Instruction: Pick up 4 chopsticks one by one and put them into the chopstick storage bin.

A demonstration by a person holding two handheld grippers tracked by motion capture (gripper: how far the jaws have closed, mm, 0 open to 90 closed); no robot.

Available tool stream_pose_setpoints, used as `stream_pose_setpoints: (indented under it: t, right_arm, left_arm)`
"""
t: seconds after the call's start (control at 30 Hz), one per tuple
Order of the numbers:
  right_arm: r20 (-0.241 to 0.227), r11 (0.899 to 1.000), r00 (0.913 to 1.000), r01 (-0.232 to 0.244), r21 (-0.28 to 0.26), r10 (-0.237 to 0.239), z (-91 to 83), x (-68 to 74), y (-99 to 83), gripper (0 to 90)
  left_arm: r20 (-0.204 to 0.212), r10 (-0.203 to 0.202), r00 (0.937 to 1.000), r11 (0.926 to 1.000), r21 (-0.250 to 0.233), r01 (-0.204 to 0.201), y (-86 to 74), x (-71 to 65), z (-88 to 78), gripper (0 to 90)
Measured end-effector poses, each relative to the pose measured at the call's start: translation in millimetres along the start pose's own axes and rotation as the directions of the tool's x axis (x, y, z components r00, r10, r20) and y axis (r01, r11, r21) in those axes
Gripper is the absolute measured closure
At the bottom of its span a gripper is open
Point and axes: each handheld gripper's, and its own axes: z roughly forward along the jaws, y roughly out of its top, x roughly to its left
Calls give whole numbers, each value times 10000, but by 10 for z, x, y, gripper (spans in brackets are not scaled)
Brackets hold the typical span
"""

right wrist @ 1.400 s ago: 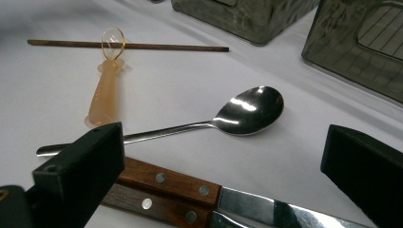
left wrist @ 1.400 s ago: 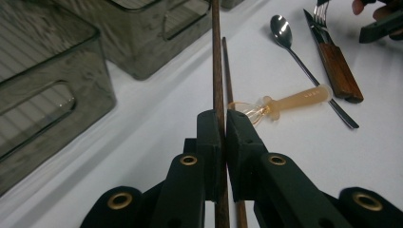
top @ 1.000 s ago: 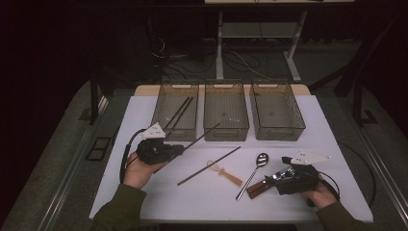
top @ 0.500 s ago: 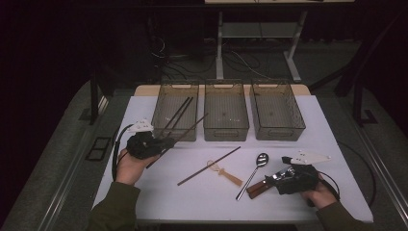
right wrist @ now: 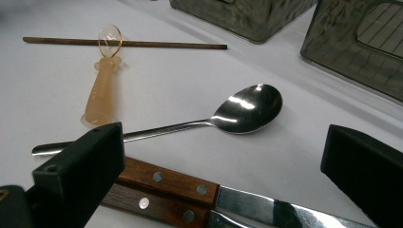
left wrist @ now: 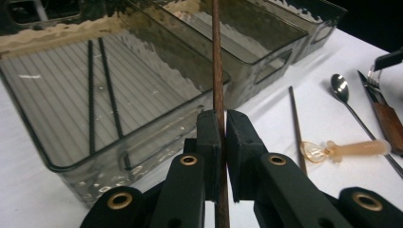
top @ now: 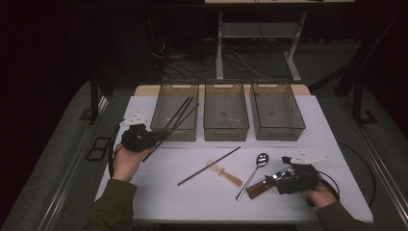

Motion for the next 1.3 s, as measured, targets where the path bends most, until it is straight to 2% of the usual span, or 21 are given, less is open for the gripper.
stream_pose_setpoints:
  t: [0.3, 0.8, 1.1, 1.3]
  right_arm:
    - [51, 10000, 10000, -63, 0, 63, -4, -5, -3, 8]
    - [46, 9999, 9999, -120, -61, 120, -9, -11, -2, 8]
    - [31, 9997, 9998, -194, -112, 194, -13, -16, 0, 8]
    - [43, 9995, 9996, -278, -133, 279, -27, -24, -10, 8]
  left_arm:
    - [-225, -157, 9996, 9997, -183, 153, 77, 75, 76, 843]
    - [-750, -518, 9958, 9971, -601, 473, 375, 285, 233, 843]
    - [-1123, -1064, 9880, 9912, -904, 965, 474, 432, 364, 842]
    - [-1269, -1132, 9854, 9907, -892, 1023, 573, 507, 501, 842]
